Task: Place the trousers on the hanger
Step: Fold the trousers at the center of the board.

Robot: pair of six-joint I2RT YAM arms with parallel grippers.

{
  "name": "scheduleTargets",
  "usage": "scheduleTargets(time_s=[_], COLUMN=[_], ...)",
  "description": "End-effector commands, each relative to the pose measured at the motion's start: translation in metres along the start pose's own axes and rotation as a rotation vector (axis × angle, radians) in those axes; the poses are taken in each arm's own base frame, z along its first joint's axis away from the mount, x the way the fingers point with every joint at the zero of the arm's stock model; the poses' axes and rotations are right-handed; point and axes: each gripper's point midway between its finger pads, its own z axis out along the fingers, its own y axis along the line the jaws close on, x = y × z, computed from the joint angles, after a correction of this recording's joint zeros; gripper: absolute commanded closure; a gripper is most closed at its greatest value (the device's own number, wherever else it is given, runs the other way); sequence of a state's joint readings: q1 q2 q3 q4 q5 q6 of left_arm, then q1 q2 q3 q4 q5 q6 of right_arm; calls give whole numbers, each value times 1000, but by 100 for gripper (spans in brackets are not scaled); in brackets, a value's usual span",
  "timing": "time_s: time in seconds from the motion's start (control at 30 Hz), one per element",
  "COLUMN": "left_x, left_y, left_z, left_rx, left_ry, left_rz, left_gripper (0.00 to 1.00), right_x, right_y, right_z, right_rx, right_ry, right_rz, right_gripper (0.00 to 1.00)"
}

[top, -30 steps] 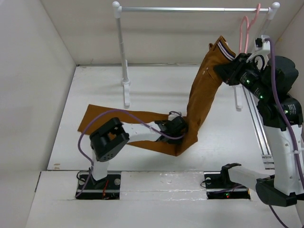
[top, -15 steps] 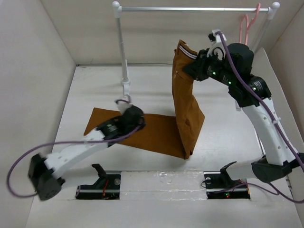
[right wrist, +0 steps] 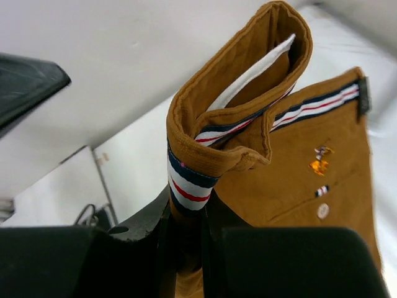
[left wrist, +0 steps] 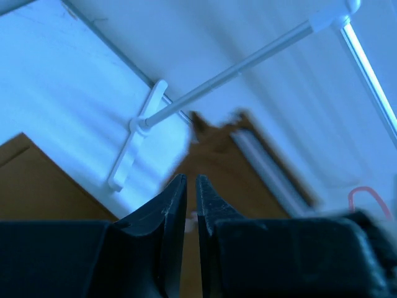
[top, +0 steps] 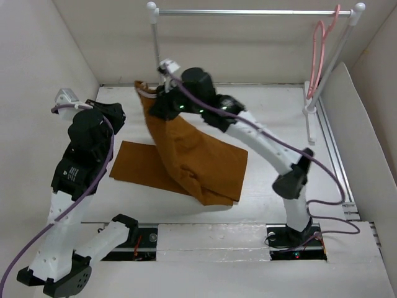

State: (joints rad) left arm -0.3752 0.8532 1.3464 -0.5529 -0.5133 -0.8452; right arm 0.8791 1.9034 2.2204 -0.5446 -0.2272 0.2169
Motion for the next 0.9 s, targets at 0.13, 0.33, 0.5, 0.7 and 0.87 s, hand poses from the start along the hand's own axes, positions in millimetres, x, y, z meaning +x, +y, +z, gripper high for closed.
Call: scheduleTargets(time_s=[0.13, 0.33, 0.5, 0.7, 0.87], left_x=[-46, 10, 127, 234, 264], left_y=[-24, 8, 73, 134, 172], left_z=[-9, 11, 52, 75, 84], left_rx=[10, -32, -157, -194, -263], left_ry=[-97, 17, 296, 599, 657], left_rz=[42, 85, 225, 215, 218], left_gripper=[91, 84, 75, 73, 75], right_x=[45, 95, 127, 249, 308], right_y=[78, 33, -8, -93, -106], right_z=[121, 70, -25, -121, -160], right_rx=[-398, -294, -139, 212, 213], right_ry=[-26, 104, 134, 349, 418], right_rz=[98, 54, 66, 148, 268], right_gripper=[32, 22, 100, 58, 21])
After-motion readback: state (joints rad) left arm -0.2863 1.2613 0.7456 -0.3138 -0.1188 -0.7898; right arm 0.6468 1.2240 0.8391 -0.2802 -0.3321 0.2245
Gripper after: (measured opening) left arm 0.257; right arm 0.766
